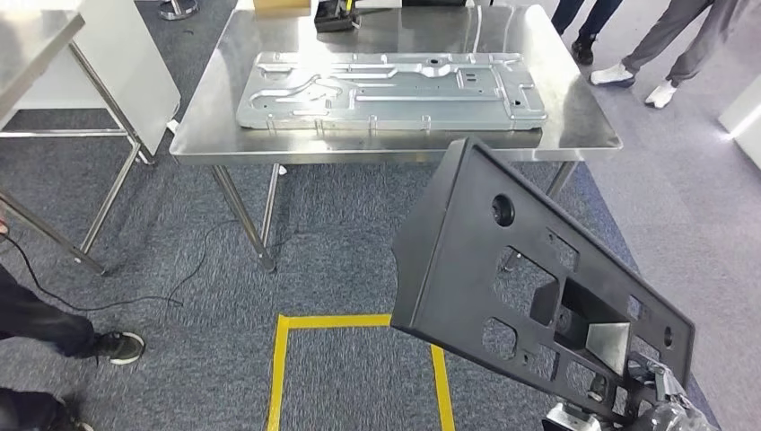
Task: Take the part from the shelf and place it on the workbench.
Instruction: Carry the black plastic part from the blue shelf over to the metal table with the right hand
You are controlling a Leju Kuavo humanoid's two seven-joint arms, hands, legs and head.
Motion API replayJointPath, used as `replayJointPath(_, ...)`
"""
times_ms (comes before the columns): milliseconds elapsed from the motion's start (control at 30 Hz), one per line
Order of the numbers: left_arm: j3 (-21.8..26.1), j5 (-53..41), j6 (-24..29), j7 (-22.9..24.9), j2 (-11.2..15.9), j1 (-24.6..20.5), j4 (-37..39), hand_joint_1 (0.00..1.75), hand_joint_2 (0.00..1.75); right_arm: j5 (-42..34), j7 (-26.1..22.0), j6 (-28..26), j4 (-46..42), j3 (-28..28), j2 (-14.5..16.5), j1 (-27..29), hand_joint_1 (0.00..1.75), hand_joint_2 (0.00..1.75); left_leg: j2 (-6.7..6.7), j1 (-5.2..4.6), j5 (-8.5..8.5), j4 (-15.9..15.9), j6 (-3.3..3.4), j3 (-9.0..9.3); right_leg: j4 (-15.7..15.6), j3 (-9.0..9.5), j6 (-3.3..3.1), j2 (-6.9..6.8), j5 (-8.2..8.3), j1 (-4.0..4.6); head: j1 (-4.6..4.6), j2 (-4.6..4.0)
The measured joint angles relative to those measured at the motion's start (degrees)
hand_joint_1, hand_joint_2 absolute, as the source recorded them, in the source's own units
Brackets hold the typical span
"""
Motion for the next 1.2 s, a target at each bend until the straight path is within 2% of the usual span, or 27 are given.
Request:
replayJointPath(67, 0.0, 0.0, 0.0, 0.0, 0.0, -0.1, 0.0, 0.00, 1.75, -0.1, 0.2, 0.0, 0.0, 0.0, 0.0, 0.0, 1.75, 1.75, 0.05, 0.06, -0.29, 0.0, -0.61, 0.27, -0.4, 0.25, -0.64, 0.17, -0.05, -0.02, -0.02, 0.00)
replayJointPath(133, 0.0, 0.0, 0.0, 0.0, 0.0, -0.1, 0.0, 0.00, 1.75, 0.0, 0.3, 0.0, 0.0, 0.0, 0.0, 0.0, 1.75, 1.75, 0.02, 0.16, -1.66, 2.3, -1.23, -0.49, -0.8, 0.81, -1.28, 0.20, -0.11, -0.27, -0.05, 0.00)
replayJointPath(167, 0.0, 0.0, 0.0, 0.0, 0.0, -0.1, 0.0, 0.00, 1.75, 0.2, 0.3, 0.0, 0.0, 0.0, 0.0, -0.1, 1.75, 1.75, -0.02, 0.26, -3.03, 5.1, -1.49, -1.81, -1.0, 1.10, -1.56, 0.14, -0.16, -0.40, -0.07, 0.00)
replayJointPath(233, 0.0, -0.1, 0.0, 0.0, 0.0, -0.1, 0.0, 0.00, 1.75, 0.5, 0.2, 0.0, 0.0, 0.1, 0.0, -0.1, 1.75, 1.75, -0.04, 0.41, -6.02, 12.3, -1.84, -5.98, -1.0, 1.38, -1.92, 0.03, -0.45, -0.39, -0.08, 0.00)
replayJointPath(267, 0.0, -0.1, 0.0, 0.0, 0.0, 0.0, 0.0, 0.00, 1.75, 0.7, 0.0, 0.0, 0.0, 0.1, 0.0, -0.1, 1.75, 1.75, -0.03, 0.48, -6.56, 15.1, -1.93, -7.84, -1.0, 1.53, -1.99, 0.05, -0.62, -0.37, -0.08, 0.00)
replayJointPath(300, 0.0, -0.2, 0.0, 0.0, 0.0, 0.1, 0.0, 0.00, 1.75, 0.8, -0.2, 0.0, 0.0, 0.1, 0.0, -0.1, 1.75, 1.75, -0.03, 0.53, -5.97, 16.1, -1.97, -8.89, -1.0, 1.76, -1.99, 0.12, -0.83, -0.36, -0.08, 0.00)
replayJointPath(333, 0.0, -0.2, 0.0, 0.0, 0.0, 0.1, 0.0, 0.00, 1.75, 0.9, -0.4, 0.0, 0.0, 0.1, 0.0, -0.1, 1.75, 1.75, -0.02, 0.56, -4.24, 14.9, -1.92, -8.89, -1.0, 2.10, -1.92, 0.21, -1.09, -0.36, -0.09, 0.00)
replayJointPath(400, 0.0, -0.4, 0.0, 0.0, 0.0, 0.2, 0.0, 0.00, 1.75, 1.0, -0.7, 0.0, 0.0, 0.1, 0.0, -0.1, 1.75, 1.75, -0.04, 0.56, 0.65, 7.9, -1.58, -6.50, -1.0, 2.92, -1.62, 0.35, -1.70, -0.36, -0.07, 0.00)
replayJointPath(433, 0.0, -0.5, 0.0, 0.0, 0.0, 0.1, 0.0, 0.00, 1.75, 1.0, -0.8, 0.0, 0.0, 0.1, 0.0, -0.1, 1.75, 1.75, -0.06, 0.45, 2.22, 4.5, -1.36, -5.14, -1.0, 3.21, -1.33, 0.39, -2.07, -0.26, -0.06, 0.00)
replayJointPath(467, 0.0, -0.6, 0.0, 0.0, 0.1, 0.1, 0.0, 0.00, 1.75, 1.1, -0.9, 0.0, 0.0, 0.1, 0.0, -0.2, 1.75, 1.75, -0.09, 0.33, 2.98, 2.3, -1.14, -4.23, -1.0, 3.39, -1.01, 0.41, -2.36, -0.19, -0.05, 0.00)
replayJointPath(567, 0.0, -0.6, 0.0, 0.1, 0.1, 0.0, 0.0, 0.00, 1.75, 1.6, -1.1, 0.0, 0.0, 0.3, 0.0, -0.3, 1.75, 1.75, -0.18, 0.10, 2.77, 1.0, -0.38, -3.54, -1.2, 3.69, 0.01, 0.44, -2.83, -0.14, -0.05, 0.00)
replayJointPath(633, -0.1, -0.7, 0.0, 0.1, 0.0, 0.0, 0.0, 0.00, 1.75, 2.1, -1.2, 0.0, 0.0, 0.3, 0.0, -0.4, 1.75, 1.75, -0.20, 0.29, 2.82, 0.4, 0.33, -3.00, 0.2, 3.34, 0.56, 0.34, -3.80, -0.22, -0.04, 0.00)
replayJointPath(700, -0.1, -0.7, 0.0, 0.1, 0.0, 0.0, 0.0, 0.00, 1.75, 2.5, -1.3, 0.0, 0.0, 0.3, 0.0, -0.5, 1.75, 1.75, -0.15, 0.36, 2.67, 0.0, 0.96, -2.44, 6.2, 0.38, 0.88, 0.24, -6.60, -0.29, -0.01, 0.00)
replayJointPath(733, -0.1, -0.7, -0.1, 0.1, 0.0, 0.0, 0.0, 0.00, 1.75, 2.6, -1.3, 0.0, 0.0, 0.3, 0.0, -0.6, 1.75, 1.75, -0.11, 0.32, 2.48, 0.0, 1.16, -2.27, 10.3, -1.98, 0.98, 0.23, -8.16, -0.29, -0.01, 0.00)
replayJointPath(767, -0.1, -0.7, -0.1, 0.1, 0.0, 0.0, 0.0, 0.00, 1.75, 2.8, -1.3, 0.0, 0.1, 0.3, 0.0, -0.6, 1.75, 1.75, -0.12, 0.27, 2.27, 0.0, 1.27, -2.06, 13.7, -4.15, 1.05, 0.22, -9.02, -0.30, 0.00, 0.00)
replayJointPath(800, -0.1, -0.7, -0.1, 0.1, 0.0, 0.0, 0.0, 0.00, 1.75, 2.8, -1.3, 0.0, 0.2, 0.3, 0.0, -0.6, 1.75, 1.75, -0.15, 0.23, 2.02, 0.0, 1.28, -1.79, 15.3, -5.53, 1.06, 0.22, -8.74, -0.30, -0.01, 0.00)
replayJointPath(833, -0.1, -0.7, -0.1, 0.2, 0.0, 0.0, 0.0, 0.00, 1.75, 2.8, -1.3, 0.0, 0.2, 0.4, 0.0, -0.6, 1.75, 1.75, -0.20, 0.21, 1.74, 0.0, 1.23, -1.41, 14.6, -5.81, 0.99, 0.22, -7.22, -0.29, 0.00, 0.00)
replayJointPath(900, -0.1, -0.7, -0.1, 0.2, 0.0, 0.1, 0.0, 0.00, 1.75, 2.8, -1.4, 0.0, 0.3, 0.5, 0.0, -0.6, 1.75, 1.75, -0.33, 0.19, 1.04, 0.0, 0.94, -0.48, 7.6, -3.44, 0.54, 0.17, -2.14, -0.21, 0.01, 0.00)
replayJointPath(933, -0.1, -0.7, -0.1, 0.2, 0.0, 0.1, 0.0, 0.00, 1.75, 2.8, -1.4, 0.0, 0.3, 0.6, 0.0, -0.7, 1.75, 1.75, -0.37, 0.08, 0.64, 0.0, 0.68, -0.09, 3.8, -1.89, 0.25, 0.11, -0.39, -0.03, 0.01, 0.00)
replayJointPath(967, -0.1, -0.7, -0.1, 0.2, 0.0, 0.1, 0.0, 0.00, 1.75, 2.9, -1.4, 0.0, 0.4, 0.6, 0.0, -0.7, 1.75, 1.75, -0.39, 0.00, 0.32, 0.0, 0.39, 0.18, 1.2, -0.73, 0.00, 0.05, 0.54, 0.12, -0.01, 0.00)
replayJointPath(1033, -0.1, -0.7, -0.1, 0.2, 0.0, 0.0, 0.0, 0.00, 1.75, 2.9, -1.4, 0.0, 0.4, 0.7, 0.0, -0.7, 1.75, 1.75, -0.39, -0.12, -0.10, -0.1, -0.16, 0.48, -0.3, 0.08, -0.42, 0.08, 0.29, 0.39, -0.04, 0.00)
replayJointPath(1100, -0.1, -0.7, -0.1, 0.2, 0.0, -0.1, 0.0, 0.00, 1.75, 3.0, -1.6, 0.0, 0.4, 0.8, 0.0, -0.7, 1.75, 1.75, -0.33, -0.13, -0.49, -0.1, -0.73, 0.87, -0.8, 0.50, -0.91, 0.24, 0.22, 0.12, -0.05, 0.00)
replayJointPath(1167, -0.1, -0.8, -0.1, 0.2, 0.0, -0.2, 0.0, 0.00, 1.75, 3.1, -1.9, 0.0, 0.4, 0.8, 0.0, -0.8, 1.75, 1.75, -0.34, -0.07, -2.12, 2.6, -1.38, -0.12, -1.4, 1.16, -1.49, 0.21, 0.14, -0.24, -0.13, 0.00)
replayJointPath(1200, -0.1, -0.8, -0.1, 0.2, 0.0, -0.2, 0.0, 0.00, 1.75, 3.1, -2.2, 0.0, 0.4, 0.8, 0.0, -0.8, 1.75, 1.75, -0.38, 0.09, -3.61, 5.8, -1.66, -1.75, -1.5, 1.42, -1.74, 0.12, 0.00, -0.29, -0.17, 0.00)
